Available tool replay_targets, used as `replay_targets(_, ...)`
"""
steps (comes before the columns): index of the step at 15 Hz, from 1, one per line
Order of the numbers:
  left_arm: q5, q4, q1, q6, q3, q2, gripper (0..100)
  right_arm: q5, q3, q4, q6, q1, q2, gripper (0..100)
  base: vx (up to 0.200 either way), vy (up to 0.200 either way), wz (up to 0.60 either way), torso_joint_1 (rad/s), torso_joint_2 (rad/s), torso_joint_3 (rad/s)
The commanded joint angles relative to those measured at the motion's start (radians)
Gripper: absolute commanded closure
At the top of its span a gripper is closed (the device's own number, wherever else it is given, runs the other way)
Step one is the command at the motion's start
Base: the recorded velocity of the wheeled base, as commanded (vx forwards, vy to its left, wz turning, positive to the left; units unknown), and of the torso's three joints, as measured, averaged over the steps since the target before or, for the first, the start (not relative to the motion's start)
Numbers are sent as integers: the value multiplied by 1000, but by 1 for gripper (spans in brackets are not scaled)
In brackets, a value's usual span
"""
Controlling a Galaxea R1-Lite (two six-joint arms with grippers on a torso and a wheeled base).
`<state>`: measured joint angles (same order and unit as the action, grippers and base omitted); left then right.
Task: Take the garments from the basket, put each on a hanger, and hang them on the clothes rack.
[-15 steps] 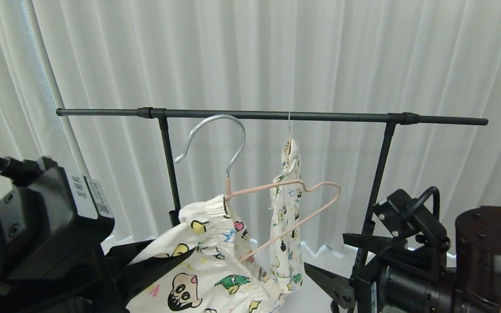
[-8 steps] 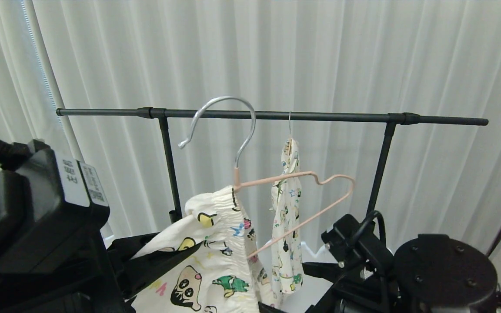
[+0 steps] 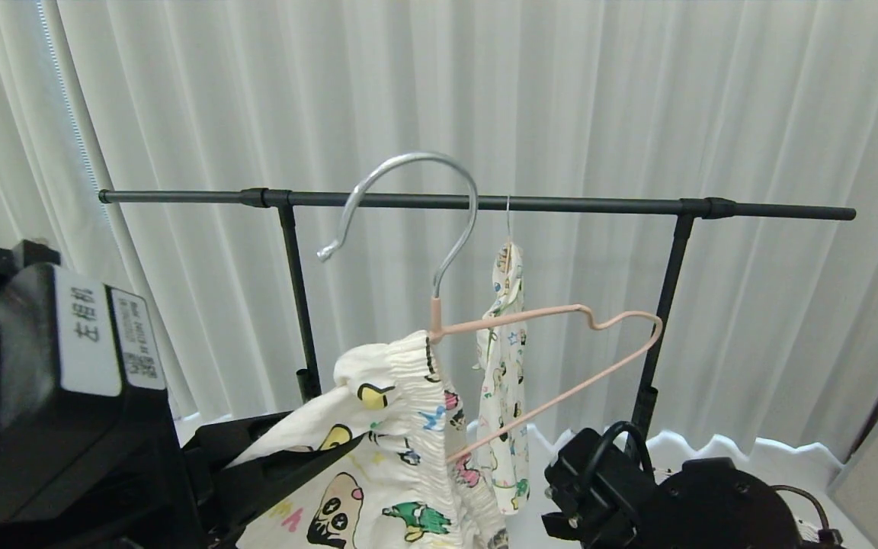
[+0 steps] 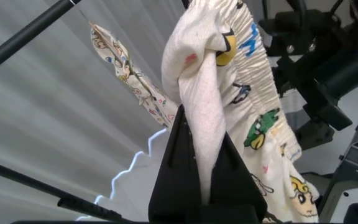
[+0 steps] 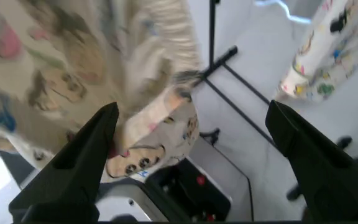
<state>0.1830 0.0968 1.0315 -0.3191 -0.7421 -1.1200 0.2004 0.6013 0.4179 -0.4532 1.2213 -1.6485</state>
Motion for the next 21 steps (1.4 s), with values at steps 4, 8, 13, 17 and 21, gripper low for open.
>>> replay_targets(4, 1, 0, -1, 3, 52, 20, 100, 157, -18, -79, 8, -140, 18, 0, 0, 0, 0, 0, 0, 0)
replay_targets(8, 1, 0, -1, 5, 155, 74, 100, 182, -64, -102, 131, -310, 108, 0, 0, 0, 0, 0, 0, 0)
replay_targets(13, 1, 0, -4, 3, 274, 138, 100, 178, -74, -102, 242, -442, 159, 0, 0, 0, 0, 0, 0, 0)
replay_targets(17, 1, 0, -14, 3, 311, 143, 100, 175, -74, -102, 275, -451, 191, 0, 0, 0, 0, 0, 0, 0)
replay_targets(21, 78, -3, -73, -8, 346, 83, 100, 105, -72, -102, 373, -419, 254, 0, 0, 0, 0, 0, 0, 0)
